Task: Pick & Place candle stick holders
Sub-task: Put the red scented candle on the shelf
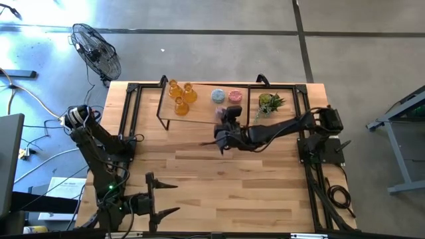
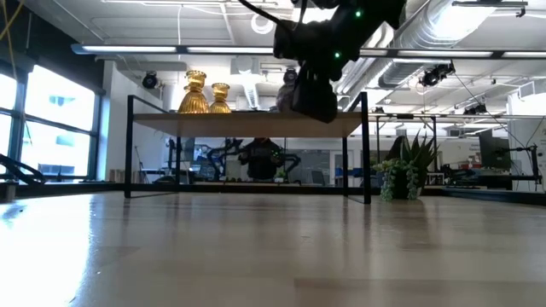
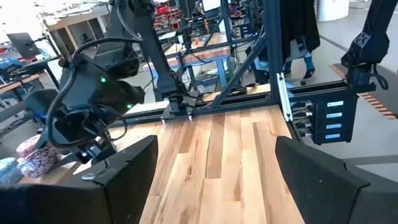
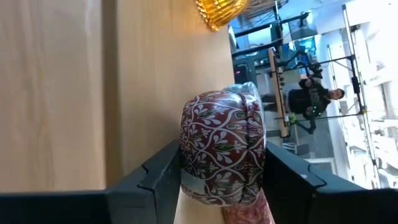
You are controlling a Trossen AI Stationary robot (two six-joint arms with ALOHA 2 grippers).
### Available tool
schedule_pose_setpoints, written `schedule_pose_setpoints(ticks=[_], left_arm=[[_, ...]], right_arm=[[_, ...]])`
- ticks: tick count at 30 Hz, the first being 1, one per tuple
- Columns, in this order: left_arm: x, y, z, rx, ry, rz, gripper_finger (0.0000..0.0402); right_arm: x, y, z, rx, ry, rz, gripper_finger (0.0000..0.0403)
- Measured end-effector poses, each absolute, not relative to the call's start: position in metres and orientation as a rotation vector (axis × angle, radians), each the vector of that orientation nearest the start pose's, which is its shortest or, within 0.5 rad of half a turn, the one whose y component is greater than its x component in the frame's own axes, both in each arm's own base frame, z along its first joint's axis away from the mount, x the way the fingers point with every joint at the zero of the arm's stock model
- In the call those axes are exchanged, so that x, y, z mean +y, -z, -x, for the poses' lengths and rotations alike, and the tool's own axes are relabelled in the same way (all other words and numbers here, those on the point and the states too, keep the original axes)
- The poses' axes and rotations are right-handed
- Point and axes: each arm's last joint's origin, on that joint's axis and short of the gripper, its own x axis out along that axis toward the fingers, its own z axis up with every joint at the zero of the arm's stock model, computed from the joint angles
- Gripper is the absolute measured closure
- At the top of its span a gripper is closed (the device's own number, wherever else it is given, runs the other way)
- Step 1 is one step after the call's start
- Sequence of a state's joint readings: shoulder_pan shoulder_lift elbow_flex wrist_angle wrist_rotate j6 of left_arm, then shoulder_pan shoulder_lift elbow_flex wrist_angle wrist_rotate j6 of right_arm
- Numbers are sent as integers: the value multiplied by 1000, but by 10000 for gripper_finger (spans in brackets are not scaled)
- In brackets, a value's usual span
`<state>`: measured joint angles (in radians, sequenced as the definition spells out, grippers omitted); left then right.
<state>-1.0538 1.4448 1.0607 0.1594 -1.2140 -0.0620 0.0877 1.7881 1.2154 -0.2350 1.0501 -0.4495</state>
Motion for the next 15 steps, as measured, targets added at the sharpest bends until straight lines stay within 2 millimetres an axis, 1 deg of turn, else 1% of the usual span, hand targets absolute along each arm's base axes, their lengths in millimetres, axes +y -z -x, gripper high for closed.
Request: schedule_pose_setpoints(ticks=[6, 15], left_arm=[[-258, -311, -178, 92, -163, -139, 82], [-258, -307, -178, 114, -139, -123, 82]], right_arm=[[2, -221, -376, 895, 713, 845, 220], [5, -221, -379, 877, 659, 860, 186]])
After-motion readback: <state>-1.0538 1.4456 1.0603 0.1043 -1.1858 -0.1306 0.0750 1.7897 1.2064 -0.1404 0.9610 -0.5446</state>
